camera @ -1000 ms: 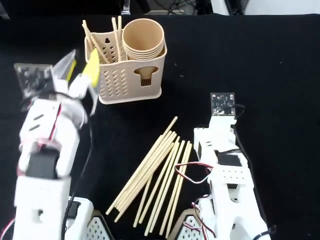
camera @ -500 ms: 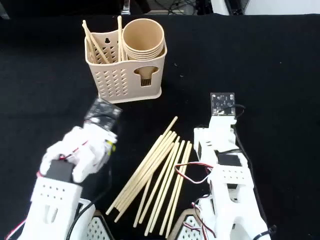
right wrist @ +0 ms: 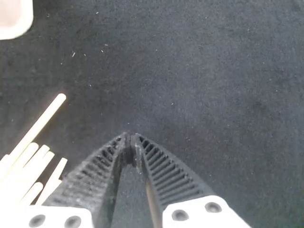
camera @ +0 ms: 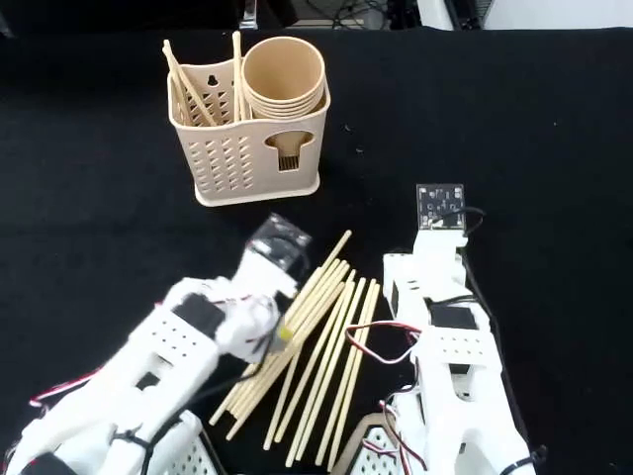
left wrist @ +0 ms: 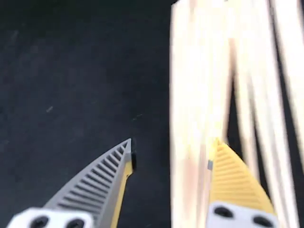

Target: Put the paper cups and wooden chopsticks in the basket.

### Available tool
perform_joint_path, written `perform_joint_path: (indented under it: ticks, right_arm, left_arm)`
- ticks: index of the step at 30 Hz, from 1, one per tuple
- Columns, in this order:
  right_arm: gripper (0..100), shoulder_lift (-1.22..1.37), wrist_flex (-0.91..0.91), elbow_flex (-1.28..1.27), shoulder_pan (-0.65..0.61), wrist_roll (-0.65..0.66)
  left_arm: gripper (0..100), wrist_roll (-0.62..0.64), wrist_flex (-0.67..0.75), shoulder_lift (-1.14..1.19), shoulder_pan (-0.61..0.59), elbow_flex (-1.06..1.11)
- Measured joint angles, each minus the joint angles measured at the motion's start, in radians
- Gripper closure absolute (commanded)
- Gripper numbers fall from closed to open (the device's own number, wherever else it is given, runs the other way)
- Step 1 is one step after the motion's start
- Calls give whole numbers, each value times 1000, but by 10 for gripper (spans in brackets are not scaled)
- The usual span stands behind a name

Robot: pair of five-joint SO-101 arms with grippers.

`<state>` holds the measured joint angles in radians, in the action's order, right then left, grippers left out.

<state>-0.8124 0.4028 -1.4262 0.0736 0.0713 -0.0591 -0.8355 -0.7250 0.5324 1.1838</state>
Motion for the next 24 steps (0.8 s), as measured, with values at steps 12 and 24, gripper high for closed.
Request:
perform_joint_path:
  ticks: [12, 24]
  right_arm:
    - [977, 0, 0, 0, 0, 0]
    - [977, 0, 0, 0, 0, 0]
  left_arm:
    - [690, -2, 48, 21, -43, 28]
    - [690, -8, -9, 436, -48, -183]
